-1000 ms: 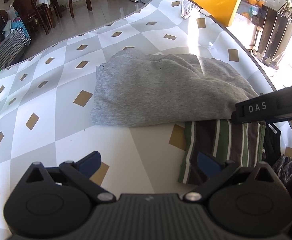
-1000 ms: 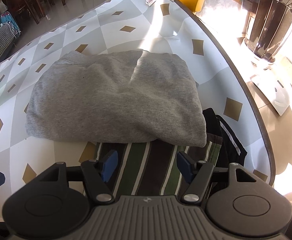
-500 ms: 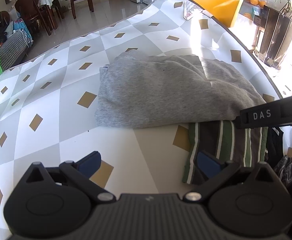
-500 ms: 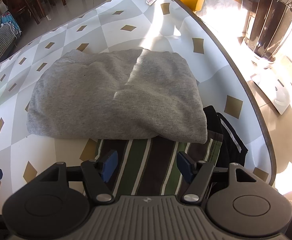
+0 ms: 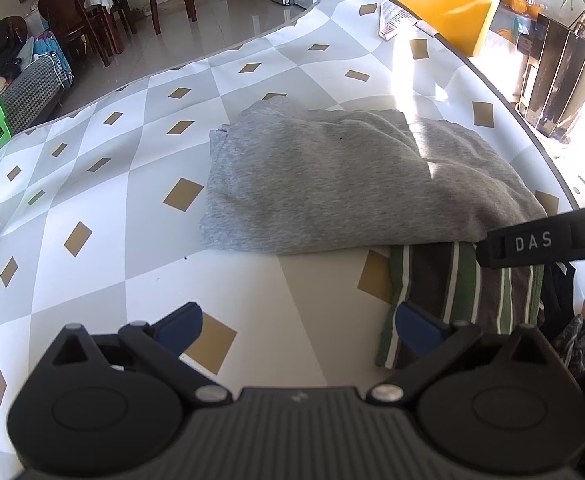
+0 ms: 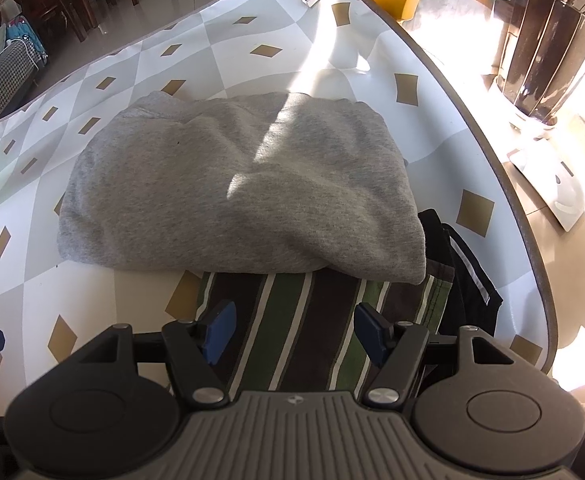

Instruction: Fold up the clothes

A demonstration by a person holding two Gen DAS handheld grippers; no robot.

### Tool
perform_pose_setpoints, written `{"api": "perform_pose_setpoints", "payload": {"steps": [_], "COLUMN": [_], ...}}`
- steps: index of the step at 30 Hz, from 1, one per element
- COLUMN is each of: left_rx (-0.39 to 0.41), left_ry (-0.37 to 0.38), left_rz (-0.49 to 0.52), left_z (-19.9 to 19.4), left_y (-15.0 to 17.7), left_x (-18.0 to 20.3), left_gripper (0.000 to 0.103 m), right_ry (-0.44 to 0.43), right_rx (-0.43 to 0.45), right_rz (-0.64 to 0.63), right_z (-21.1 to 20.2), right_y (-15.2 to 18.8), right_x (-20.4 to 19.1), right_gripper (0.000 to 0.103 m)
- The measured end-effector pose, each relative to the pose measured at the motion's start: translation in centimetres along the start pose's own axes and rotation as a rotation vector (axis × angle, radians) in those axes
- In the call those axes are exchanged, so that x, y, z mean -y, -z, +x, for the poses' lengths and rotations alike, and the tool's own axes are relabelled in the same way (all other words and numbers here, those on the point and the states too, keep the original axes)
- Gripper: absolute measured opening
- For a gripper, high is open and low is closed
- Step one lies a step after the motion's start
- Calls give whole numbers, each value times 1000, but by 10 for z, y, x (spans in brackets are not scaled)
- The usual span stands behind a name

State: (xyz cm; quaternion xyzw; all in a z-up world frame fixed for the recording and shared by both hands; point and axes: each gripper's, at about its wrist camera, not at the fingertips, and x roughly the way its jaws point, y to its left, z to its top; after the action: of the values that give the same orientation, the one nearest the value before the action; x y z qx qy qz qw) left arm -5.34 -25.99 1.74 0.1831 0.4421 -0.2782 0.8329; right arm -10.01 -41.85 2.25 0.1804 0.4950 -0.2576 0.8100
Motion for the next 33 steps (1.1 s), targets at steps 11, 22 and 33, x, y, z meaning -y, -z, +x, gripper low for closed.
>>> {"api": "perform_pose_setpoints", "payload": {"steps": [11, 22, 33], "left_rx": [-9, -3, -14], "left_ry": [6, -4, -7], "left_rz": [-17, -6, -20], "left_z": [3, 3, 4], "left_y": [3, 6, 10], "left_x": [-1, 2, -1], "left_gripper": [103, 103, 103], "right_ry": [3, 5, -10], "right_rx": [-5, -5, -10], "right_rz": [-17, -22, -58], "right_z": [2, 3, 4], "right_y": [3, 3, 5], "right_x": [-5, -8, -20], "right_gripper": [64, 64, 64]}}
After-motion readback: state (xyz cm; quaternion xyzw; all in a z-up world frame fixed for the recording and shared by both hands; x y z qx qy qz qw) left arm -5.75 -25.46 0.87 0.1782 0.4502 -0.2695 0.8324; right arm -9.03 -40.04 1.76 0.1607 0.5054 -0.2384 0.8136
